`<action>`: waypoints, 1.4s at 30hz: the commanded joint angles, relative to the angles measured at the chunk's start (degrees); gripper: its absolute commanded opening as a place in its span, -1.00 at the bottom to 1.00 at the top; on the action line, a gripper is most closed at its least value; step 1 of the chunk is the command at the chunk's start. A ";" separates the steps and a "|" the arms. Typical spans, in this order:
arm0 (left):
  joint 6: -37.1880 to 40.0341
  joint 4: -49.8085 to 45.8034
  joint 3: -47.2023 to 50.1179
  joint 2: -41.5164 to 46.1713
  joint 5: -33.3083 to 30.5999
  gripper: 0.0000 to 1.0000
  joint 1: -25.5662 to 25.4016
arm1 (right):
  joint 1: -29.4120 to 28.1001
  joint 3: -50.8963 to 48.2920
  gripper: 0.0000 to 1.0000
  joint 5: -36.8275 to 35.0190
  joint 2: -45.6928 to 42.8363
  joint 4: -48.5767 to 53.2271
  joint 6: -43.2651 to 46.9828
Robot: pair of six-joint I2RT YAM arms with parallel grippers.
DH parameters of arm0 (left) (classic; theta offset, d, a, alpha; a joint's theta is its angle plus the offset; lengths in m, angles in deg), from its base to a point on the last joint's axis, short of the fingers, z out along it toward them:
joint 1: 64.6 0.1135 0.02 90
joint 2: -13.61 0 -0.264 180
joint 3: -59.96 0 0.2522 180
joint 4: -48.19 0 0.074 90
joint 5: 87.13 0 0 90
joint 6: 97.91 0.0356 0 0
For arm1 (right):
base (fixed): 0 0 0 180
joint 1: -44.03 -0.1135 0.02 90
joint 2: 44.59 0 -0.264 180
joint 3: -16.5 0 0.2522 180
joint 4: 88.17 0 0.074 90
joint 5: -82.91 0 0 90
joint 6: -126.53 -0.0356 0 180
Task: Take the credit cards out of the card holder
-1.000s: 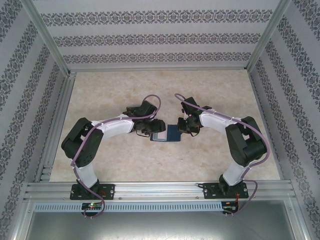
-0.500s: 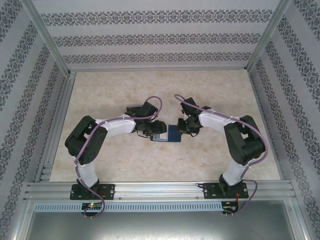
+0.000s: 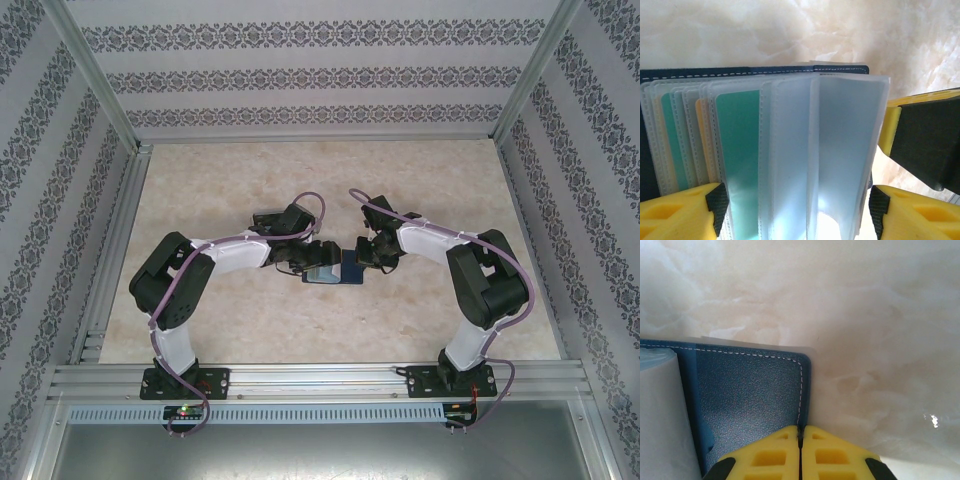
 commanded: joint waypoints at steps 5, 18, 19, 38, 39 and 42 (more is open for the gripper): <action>-0.40 4.86 1.16 0.43 5.38 0.60 -0.83 | -0.43 -1.24 -1.00 2.96 1.51 -2.77 -0.65; -0.83 7.53 0.98 0.90 8.32 0.61 -1.35 | 0.14 -2.52 -1.00 5.18 1.64 -4.82 -1.44; -0.84 7.39 1.01 0.90 8.22 0.62 -1.34 | 0.10 -2.60 -1.00 5.17 1.56 -4.79 -1.49; 2.37 -4.07 1.51 8.69 -6.56 0.42 0.37 | 1.93 -2.98 -0.31 1.15 -11.61 -2.91 -0.90; 2.48 -4.59 1.48 8.58 -6.80 0.33 0.49 | 1.46 -2.99 -0.32 1.61 -12.03 -3.72 -1.25; 3.13 -6.33 1.14 7.58 -7.33 0.02 0.58 | -0.18 -2.97 -0.45 3.34 -12.60 -6.29 -2.97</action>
